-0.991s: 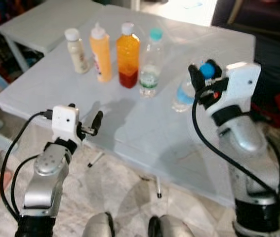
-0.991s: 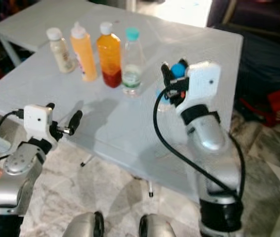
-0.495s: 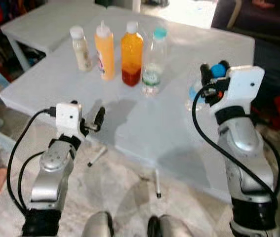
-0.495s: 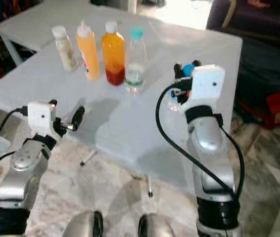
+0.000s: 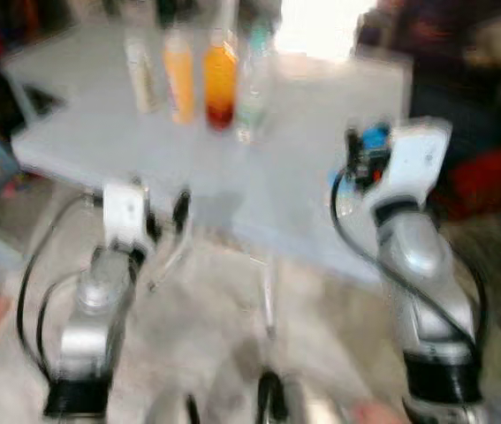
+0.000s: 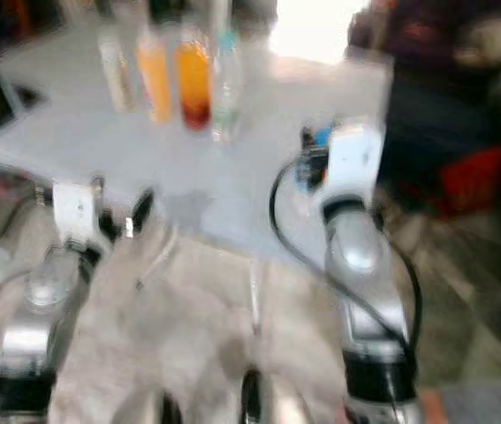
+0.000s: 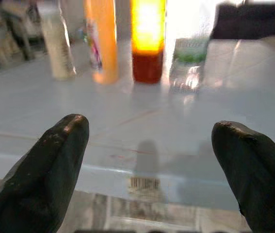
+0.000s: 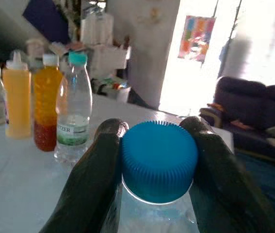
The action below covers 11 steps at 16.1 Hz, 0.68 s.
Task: Restocking fridge
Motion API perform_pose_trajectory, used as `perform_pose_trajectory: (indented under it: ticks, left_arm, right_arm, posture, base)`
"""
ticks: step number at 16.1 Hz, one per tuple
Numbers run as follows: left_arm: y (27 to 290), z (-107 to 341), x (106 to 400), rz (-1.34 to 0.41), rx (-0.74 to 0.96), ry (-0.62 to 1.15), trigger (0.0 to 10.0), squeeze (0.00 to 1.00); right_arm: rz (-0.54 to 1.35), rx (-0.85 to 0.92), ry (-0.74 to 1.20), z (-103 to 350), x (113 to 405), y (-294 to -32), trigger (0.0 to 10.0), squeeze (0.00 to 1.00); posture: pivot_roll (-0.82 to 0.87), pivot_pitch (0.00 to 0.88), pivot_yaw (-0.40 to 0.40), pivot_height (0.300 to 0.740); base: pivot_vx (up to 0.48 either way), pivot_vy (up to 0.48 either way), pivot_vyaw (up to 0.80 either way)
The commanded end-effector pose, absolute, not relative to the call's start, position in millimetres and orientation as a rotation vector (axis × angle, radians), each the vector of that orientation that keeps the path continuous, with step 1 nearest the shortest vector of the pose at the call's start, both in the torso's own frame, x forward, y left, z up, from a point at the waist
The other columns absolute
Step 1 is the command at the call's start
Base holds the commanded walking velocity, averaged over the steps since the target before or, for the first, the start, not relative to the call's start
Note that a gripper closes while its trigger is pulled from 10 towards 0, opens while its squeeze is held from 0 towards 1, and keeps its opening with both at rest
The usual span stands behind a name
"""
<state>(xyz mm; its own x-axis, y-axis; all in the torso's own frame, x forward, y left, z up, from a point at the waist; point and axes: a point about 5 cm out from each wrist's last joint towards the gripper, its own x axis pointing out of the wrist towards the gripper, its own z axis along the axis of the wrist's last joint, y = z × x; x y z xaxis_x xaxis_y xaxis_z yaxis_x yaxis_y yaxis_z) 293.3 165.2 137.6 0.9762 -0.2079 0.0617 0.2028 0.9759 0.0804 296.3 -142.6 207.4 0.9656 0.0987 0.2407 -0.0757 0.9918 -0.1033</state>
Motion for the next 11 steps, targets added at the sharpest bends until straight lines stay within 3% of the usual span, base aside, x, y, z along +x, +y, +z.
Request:
perform_pose_trajectory:
  ticks: [1, 7, 11]
  left_arm:
    - [168, 140, 293, -0.193, 0.082, -0.078, 10.0, 0.0]
    - [170, 134, 286, -0.2, 0.088, -0.056, 10.0, 0.0]
    - [165, 122, 275, -0.219, 0.077, -0.013, 10.0, 0.0]
  right_arm:
    - [0.119, -0.108, -0.322, 226, 300, -134, 10.0, 0.0]
    - [0.137, -0.068, -0.268, 212, 298, -128, 10.0, 0.0]
    - [0.065, -0.144, -0.201, 193, 293, -138, 10.0, 0.0]
  posture:
    - [-0.05, 0.041, -0.018, 0.74]
    - [-0.04, 0.076, -0.023, 0.74]
    - [-0.03, 0.076, -0.042, 0.74]
  base:
    - [-0.289, 0.0, 0.0]
    - [-0.29, 0.0, 0.0]
    - [-0.295, 0.0, 0.0]
